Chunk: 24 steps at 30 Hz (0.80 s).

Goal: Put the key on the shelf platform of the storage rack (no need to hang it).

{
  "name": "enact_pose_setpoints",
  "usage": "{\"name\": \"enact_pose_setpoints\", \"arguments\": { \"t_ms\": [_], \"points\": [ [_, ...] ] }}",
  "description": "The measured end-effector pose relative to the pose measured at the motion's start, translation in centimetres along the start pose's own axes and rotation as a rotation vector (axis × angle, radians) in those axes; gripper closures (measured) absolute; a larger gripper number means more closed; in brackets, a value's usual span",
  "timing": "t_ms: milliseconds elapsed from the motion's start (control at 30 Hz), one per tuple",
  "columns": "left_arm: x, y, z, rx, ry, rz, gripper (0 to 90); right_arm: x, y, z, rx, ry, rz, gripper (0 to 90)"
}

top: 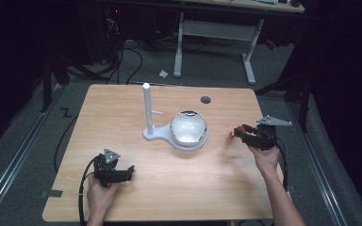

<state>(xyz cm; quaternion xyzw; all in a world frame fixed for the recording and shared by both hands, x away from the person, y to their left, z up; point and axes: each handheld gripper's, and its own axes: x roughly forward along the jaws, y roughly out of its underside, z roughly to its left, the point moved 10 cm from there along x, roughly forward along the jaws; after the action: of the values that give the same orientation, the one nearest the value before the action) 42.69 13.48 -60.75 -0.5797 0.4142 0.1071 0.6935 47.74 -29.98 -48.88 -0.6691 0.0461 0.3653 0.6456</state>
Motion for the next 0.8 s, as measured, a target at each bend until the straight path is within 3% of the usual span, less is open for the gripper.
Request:
{"name": "enact_pose_setpoints", "arguments": {
  "t_ms": [800],
  "points": [
    [0.0, 0.0, 0.0, 0.000, 0.000, -0.001, 7.9, -2.7, -3.6, 2.1, -0.026, -0.065, -0.035, 53.9]
  ]
}}
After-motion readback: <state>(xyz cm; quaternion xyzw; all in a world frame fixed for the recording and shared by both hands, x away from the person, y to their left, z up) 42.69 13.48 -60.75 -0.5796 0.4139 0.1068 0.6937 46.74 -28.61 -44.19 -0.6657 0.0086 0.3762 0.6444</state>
